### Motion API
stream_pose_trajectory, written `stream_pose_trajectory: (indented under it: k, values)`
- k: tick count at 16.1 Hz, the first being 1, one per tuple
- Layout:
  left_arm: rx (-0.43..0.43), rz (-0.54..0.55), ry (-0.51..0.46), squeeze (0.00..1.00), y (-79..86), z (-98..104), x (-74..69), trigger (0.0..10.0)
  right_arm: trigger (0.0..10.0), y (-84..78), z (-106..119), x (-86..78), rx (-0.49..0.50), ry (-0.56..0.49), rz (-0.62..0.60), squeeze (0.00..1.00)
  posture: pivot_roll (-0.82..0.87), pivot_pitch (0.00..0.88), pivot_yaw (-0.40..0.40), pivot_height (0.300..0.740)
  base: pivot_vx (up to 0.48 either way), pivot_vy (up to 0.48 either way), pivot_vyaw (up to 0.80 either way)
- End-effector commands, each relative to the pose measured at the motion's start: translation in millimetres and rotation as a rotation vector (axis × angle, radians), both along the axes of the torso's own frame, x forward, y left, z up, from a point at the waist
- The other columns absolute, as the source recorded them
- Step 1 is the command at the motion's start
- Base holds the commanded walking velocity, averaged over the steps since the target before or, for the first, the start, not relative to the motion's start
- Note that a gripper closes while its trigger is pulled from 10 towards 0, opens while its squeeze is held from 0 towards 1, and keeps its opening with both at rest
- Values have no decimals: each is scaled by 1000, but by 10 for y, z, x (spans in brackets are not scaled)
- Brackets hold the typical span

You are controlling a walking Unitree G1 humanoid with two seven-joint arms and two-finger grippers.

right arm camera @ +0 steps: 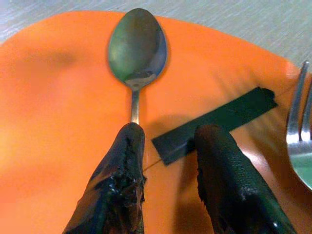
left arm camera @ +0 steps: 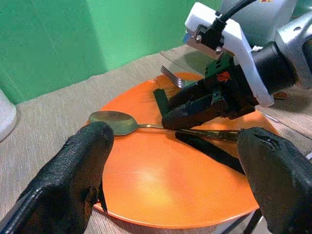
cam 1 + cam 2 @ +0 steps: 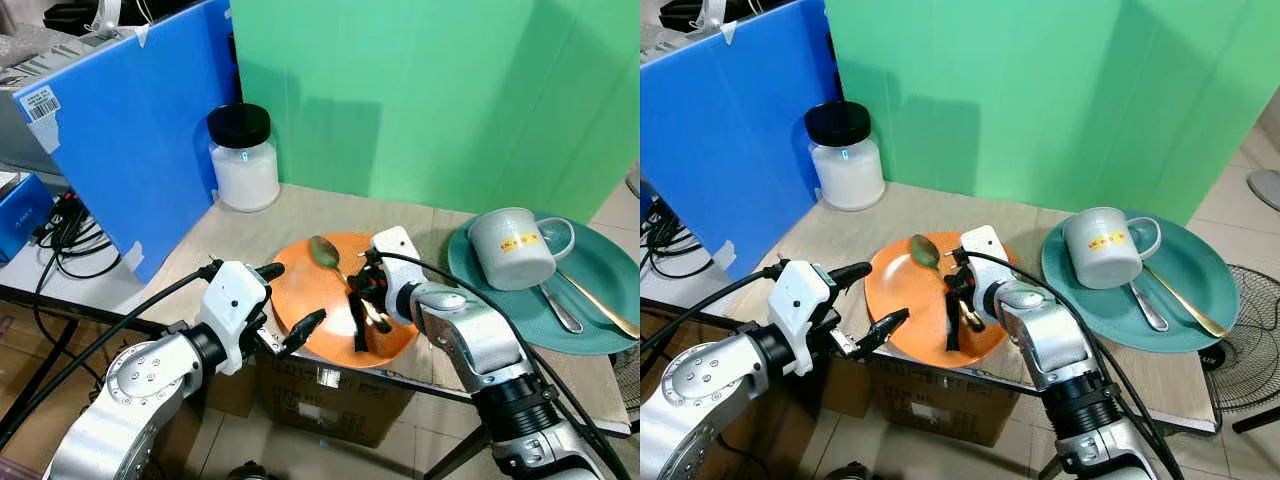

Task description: Setting the table

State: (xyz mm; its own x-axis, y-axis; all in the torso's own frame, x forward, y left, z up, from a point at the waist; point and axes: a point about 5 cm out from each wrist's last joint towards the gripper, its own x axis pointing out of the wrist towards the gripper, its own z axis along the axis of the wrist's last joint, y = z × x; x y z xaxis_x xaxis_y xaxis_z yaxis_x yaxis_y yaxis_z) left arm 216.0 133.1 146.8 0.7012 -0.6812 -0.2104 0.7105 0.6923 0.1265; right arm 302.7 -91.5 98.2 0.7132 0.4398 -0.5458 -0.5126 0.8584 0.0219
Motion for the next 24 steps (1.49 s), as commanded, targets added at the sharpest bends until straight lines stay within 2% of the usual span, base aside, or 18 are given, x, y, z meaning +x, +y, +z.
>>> stream_pose_trajectory:
  k: [1, 4, 5, 6, 8, 9, 10, 13, 14, 15, 16, 18, 21, 24]
  values:
    - [15, -14, -5, 961, -11, -1, 10, 10000, 10000, 20, 54, 26, 42, -40, -5, 0, 137, 0, -8, 740, 0, 0, 0]
    - [16, -13, -6, 961, -5, -1, 16, 10000, 10000, 70, 195, 62, 127, -99, 6, 0, 137, 0, -8, 740, 0, 0, 0]
    - [15, -13, -6, 961, -4, 0, 19, 10000, 10000, 83, 220, 54, 125, -114, 23, 1000, 138, 0, -9, 740, 0, 0, 0]
    - [16, -12, -7, 961, -2, 1, 23, 10000, 10000, 113, 231, 20, 121, -110, 62, 1000, 137, 0, -8, 740, 0, 0, 0]
    - [15, -11, -6, 965, -4, 2, 29, 10000, 10000, 119, 107, -53, 37, -54, 115, 1000, 136, 0, -6, 740, 0, 0, 0]
    - [15, -11, -6, 961, -6, 2, 31, 10000, 10000, 104, 38, -72, 7, -30, 110, 588, 136, 0, -7, 740, 0, 0, 0]
    - [15, -12, -5, 965, -7, 0, 30, 10000, 10000, 73, -41, -91, -36, 6, 87, 0, 135, 0, -7, 740, 0, 0, 0]
    - [16, -19, 1, 965, -20, -6, 16, 10000, 10000, 55, -150, -161, -53, 94, 85, 0, 135, 0, -6, 740, 0, 0, 0]
    - [16, -21, 2, 965, -24, -7, 10, 10000, 2902, 52, -166, -169, -50, 107, 78, 0, 135, 0, -5, 740, 0, 0, 0]
    - [16, -22, 2, 961, -26, -6, 9, 10000, 0, 77, -154, -167, 26, 125, 60, 0, 135, 0, -5, 740, 0, 0, 0]
    - [17, -23, 2, 965, -27, -5, 6, 10000, 0, 84, -149, -169, 43, 130, 56, 0, 134, 0, -4, 740, 0, 0, 0]
    - [17, -23, 0, 965, -34, 3, 4, 10000, 0, 58, -183, -180, -23, 128, 44, 0, 134, 0, -5, 740, 0, 0, 0]
    - [15, -23, -2, 965, -46, 12, 8, 10000, 0, 45, -186, -174, -47, 131, 39, 0, 134, 0, -6, 740, 0, 0, 0]
    - [16, -23, -2, 965, -52, 15, 3, 10000, 0, 60, -210, -199, -93, 96, 117, 0, 135, 0, -8, 740, 0, 0, 0]
